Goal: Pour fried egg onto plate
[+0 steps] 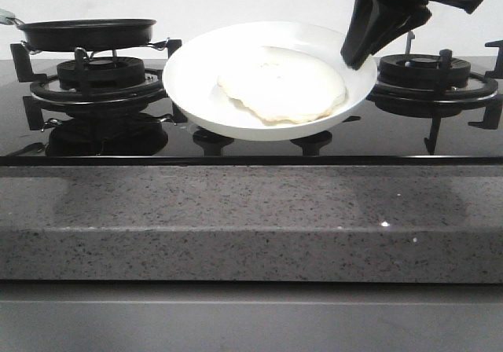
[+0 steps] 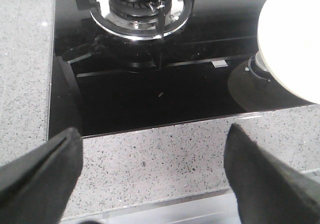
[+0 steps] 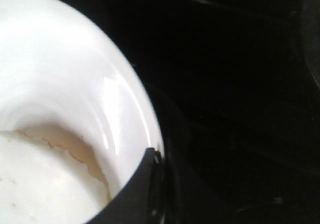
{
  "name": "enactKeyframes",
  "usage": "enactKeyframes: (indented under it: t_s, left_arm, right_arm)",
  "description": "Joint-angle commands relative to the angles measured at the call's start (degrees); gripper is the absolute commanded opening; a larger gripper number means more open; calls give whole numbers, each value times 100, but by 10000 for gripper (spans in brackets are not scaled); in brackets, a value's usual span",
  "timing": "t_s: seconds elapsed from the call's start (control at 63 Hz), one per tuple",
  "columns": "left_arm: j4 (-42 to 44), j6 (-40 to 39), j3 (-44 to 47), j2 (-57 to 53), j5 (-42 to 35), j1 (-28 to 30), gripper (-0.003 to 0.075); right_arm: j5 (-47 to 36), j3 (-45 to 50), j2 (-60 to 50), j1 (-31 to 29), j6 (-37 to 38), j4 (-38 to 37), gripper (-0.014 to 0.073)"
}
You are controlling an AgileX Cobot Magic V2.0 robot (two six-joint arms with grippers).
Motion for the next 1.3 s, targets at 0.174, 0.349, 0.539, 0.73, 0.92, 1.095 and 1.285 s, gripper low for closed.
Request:
enactKeyframes:
  t_s: [0.174, 0.349, 0.539, 0.73, 0.92, 1.095, 1.285]
  left_arm:
    - [-80, -37, -140, 15, -417, -59, 566]
    - [-80, -37, -140, 15, -417, -59, 566]
    - [-80, -37, -140, 15, -454, -59, 566]
    - [-143, -37, -140, 15, -454, -59, 566]
    - [-225, -37, -140, 15, -454, -59, 566]
    - [-235, -37, -140, 15, -454, -59, 566]
    - [-235, -37, -140, 15, -443, -59, 566]
  right_arm:
    - [-254, -434, -288, -27, -35, 75, -117]
    - [-225, -1046, -168, -261, -35, 181, -117]
    - [-221, -1709, 323, -566, -30, 673, -117]
    - [-256, -2215, 951, -672, -30, 820, -117]
    - [-342, -2427, 1461, -672, -30, 850, -117]
    - [-383, -2427, 1764, -672, -30, 845, -117]
    - [-376, -2427, 1874, -672, -30, 838, -79]
